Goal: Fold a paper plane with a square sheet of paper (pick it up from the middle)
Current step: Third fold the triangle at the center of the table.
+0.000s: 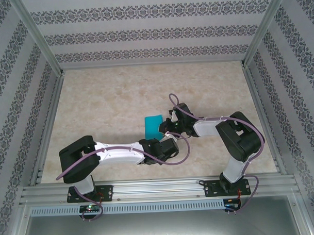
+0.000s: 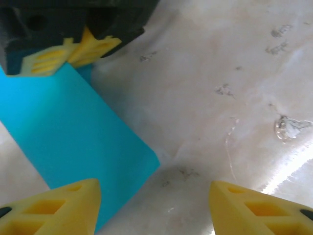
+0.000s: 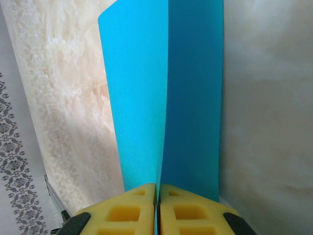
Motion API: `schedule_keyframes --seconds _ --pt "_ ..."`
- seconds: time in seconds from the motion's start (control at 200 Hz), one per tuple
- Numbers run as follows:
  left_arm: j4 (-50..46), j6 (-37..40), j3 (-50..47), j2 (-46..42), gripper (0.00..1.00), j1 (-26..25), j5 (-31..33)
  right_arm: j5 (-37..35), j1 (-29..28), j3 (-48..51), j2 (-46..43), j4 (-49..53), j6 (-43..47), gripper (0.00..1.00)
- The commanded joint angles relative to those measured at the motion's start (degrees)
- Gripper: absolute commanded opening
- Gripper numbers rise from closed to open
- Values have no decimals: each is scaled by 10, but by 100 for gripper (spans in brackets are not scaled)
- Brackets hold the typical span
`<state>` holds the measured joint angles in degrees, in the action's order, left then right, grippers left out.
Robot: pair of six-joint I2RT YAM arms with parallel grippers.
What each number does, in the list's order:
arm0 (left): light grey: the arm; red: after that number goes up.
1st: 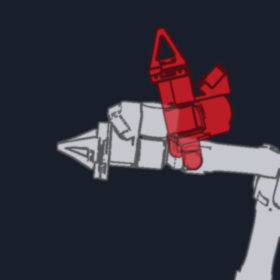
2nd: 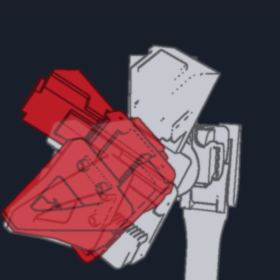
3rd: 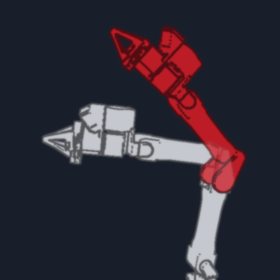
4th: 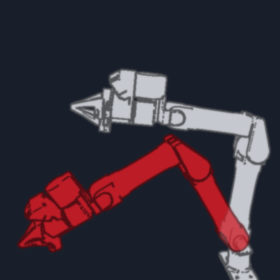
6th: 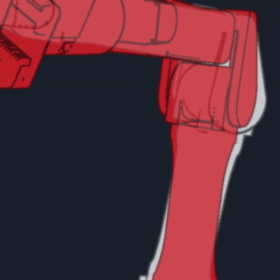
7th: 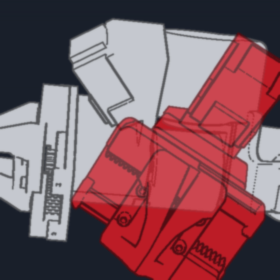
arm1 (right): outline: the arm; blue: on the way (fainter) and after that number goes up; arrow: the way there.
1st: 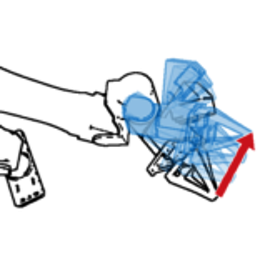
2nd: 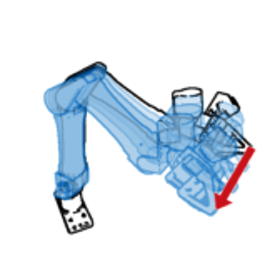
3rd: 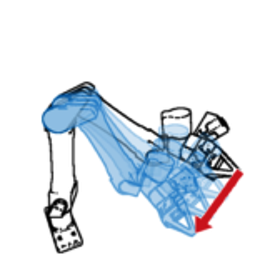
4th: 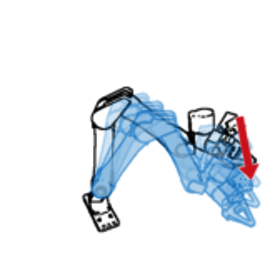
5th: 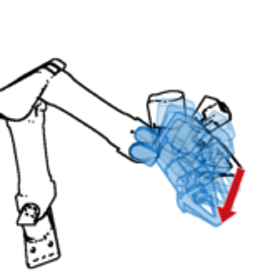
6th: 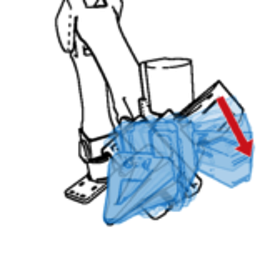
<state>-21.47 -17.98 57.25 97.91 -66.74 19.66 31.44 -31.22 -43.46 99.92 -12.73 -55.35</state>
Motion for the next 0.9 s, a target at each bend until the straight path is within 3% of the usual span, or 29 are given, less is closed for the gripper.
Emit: schedule_keyframes --seconds 0.0,0.18,0.639,0.899 --pt "8 8 3 15 61 -1 35 13 7 -11 8 -7 0 11" --pt "8 4 15 40 55 1 67 14 7 -10 6 -9 -2 11" --pt "2 16 18 9 7 8 59 16 9 -17 12 10 13 12" --pt "6 16 10 -27 0 24 40 18 11 -18 5 16 17 12"
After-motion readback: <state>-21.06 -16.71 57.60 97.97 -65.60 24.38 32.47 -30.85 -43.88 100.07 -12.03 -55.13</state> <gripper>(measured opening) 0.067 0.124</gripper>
